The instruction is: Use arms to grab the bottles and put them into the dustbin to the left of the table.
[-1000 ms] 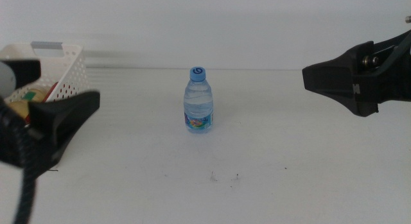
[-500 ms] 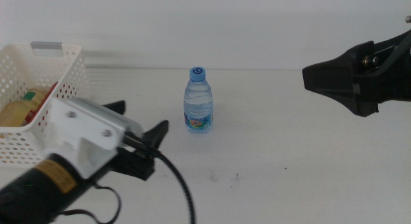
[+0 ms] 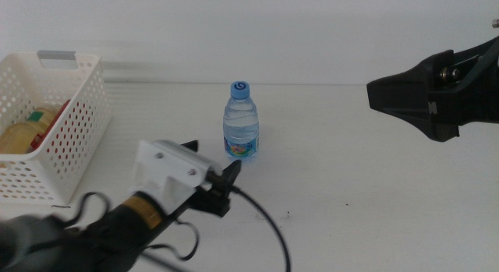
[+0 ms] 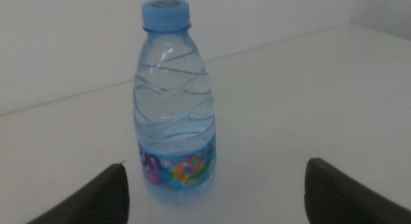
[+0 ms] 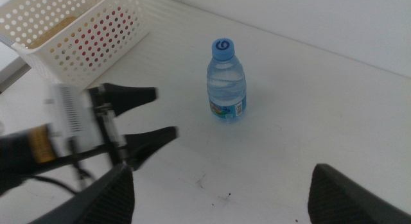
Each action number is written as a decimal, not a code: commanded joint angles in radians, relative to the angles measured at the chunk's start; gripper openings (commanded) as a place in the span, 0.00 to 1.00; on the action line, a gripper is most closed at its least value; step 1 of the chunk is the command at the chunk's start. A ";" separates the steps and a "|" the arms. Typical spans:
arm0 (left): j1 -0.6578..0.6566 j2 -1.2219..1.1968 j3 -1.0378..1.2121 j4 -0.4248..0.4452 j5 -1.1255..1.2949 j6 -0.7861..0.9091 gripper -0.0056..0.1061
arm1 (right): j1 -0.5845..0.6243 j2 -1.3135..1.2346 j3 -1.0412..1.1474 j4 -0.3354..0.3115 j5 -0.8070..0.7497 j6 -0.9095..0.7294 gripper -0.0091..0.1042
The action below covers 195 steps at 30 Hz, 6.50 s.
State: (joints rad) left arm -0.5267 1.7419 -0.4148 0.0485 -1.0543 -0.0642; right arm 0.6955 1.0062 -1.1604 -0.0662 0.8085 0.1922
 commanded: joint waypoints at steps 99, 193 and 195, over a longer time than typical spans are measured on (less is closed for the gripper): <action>0.812 0.139 -1.264 -0.335 2.218 0.504 0.89 | 0.000 -0.002 -0.007 -0.005 0.001 -0.010 0.88; 0.348 -0.958 -0.500 -0.185 1.529 0.091 0.89 | -0.009 -0.034 0.061 0.024 -0.033 -0.010 0.88; 0.348 -1.003 -0.448 -0.185 1.497 0.091 0.89 | -0.047 -0.066 0.145 0.043 -0.097 -0.010 0.88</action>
State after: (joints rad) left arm -0.1772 0.7715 -0.8908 -0.1393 0.4705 0.0403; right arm 0.6728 0.9670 -1.0648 -0.0247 0.7525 0.1903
